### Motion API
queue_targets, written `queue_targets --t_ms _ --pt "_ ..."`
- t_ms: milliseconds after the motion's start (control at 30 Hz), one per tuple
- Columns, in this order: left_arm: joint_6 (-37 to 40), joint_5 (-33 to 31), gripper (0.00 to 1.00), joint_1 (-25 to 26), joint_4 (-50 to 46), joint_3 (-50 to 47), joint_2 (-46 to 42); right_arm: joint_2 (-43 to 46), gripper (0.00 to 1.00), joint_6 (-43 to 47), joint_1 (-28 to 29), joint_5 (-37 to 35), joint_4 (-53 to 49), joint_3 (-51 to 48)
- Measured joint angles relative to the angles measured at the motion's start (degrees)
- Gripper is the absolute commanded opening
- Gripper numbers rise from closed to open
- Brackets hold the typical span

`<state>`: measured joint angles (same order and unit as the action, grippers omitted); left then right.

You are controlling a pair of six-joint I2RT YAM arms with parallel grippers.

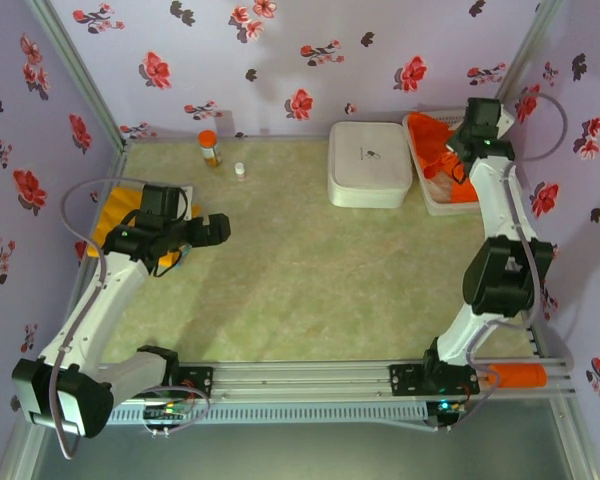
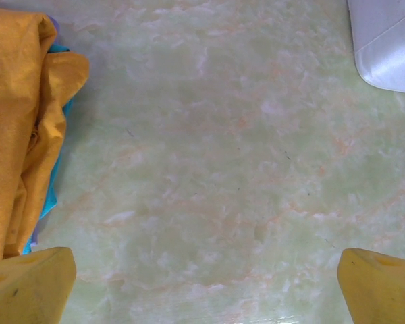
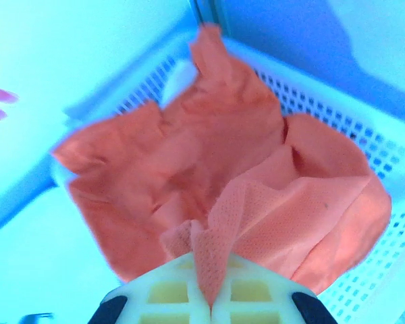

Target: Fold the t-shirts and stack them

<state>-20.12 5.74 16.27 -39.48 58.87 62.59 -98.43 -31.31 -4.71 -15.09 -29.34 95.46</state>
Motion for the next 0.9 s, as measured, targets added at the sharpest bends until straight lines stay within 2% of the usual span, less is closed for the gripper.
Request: queue_targets --t_ms 433,667,733,900 --pt "-4.04 2.47 0.98 0.39 2.01 -2.64 -2.36 25.59 0.0 4.9 6.05 0.55 3.21 -8.9" --pt "-6.75 4.24 0.98 0.5 5.14 -3.52 -2.19 36.26 0.0 9.22 10.93 8.7 4.04 -9.31" --pt "-7.26 4.46 0.98 0.52 5.9 -3.61 -1.97 37.86 0.0 10.32 13.66 11.45 4.28 -10.08" --pt "-8.74 4.9 0.98 0.66 7.96 -4.94 -1.07 42.58 0.0 12.37 26.23 14.73 5.57 -18.36"
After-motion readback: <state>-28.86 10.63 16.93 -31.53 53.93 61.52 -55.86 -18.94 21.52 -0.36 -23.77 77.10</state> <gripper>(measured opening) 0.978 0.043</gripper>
